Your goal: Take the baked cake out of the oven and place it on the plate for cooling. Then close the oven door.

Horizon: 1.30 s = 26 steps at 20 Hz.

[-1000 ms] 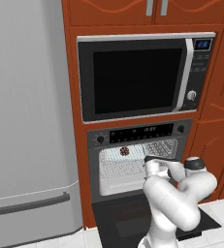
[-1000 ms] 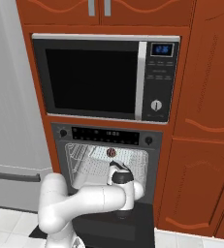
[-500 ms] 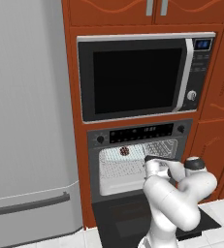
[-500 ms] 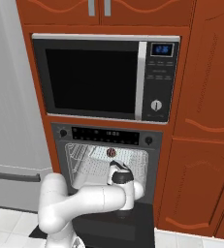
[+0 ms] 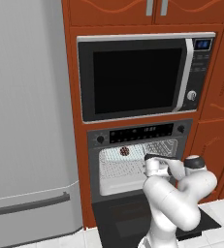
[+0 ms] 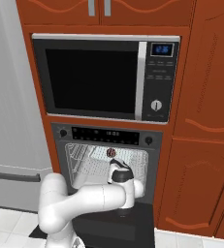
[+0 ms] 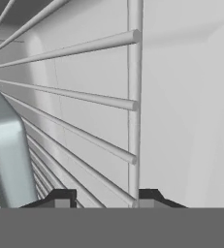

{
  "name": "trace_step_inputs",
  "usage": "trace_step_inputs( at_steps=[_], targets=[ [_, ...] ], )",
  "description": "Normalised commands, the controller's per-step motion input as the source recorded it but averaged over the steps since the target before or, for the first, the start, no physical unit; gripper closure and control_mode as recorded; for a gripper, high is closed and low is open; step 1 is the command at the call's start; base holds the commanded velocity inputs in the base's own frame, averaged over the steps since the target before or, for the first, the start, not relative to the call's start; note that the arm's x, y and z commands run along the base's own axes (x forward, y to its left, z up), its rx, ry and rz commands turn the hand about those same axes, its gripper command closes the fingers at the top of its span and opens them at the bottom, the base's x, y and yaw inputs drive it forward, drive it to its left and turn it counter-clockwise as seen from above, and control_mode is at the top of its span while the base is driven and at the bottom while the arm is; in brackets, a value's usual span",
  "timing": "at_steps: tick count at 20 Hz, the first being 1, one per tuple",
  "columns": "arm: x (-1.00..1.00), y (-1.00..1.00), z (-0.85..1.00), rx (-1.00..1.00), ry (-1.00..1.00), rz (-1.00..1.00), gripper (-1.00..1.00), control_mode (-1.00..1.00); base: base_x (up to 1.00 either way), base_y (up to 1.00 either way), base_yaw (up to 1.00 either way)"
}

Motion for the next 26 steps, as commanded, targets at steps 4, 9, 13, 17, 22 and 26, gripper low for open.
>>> trace_step_inputs(
  at_steps=[4, 9, 13, 17, 22, 26],
  targets=[
    [0.00, 0.00, 0.00, 0.00, 0.00, 0.00, 1.00, -1.00, 0.00, 0.00, 0.00],
    [0.00, 0.00, 0.00, 0.00, 0.00, 0.00, 1.00, -1.00, 0.00, 0.00, 0.00],
    [-0.01, -0.14, 0.00, 0.00, 0.00, 0.00, 1.00, -1.00, 0.00, 0.00, 0.00],
    [-0.14, -0.35, -0.07, 0.02, 0.00, 0.00, 1.00, -1.00, 0.00, 0.00, 0.00],
    [-0.31, -0.48, -0.13, 0.01, 0.00, 0.00, 1.00, -1.00, 0.00, 0.00, 0.00],
    [-0.34, -0.54, -0.15, 0.01, 0.00, 0.00, 1.00, -1.00, 0.00, 0.00, 0.00]
  ],
)
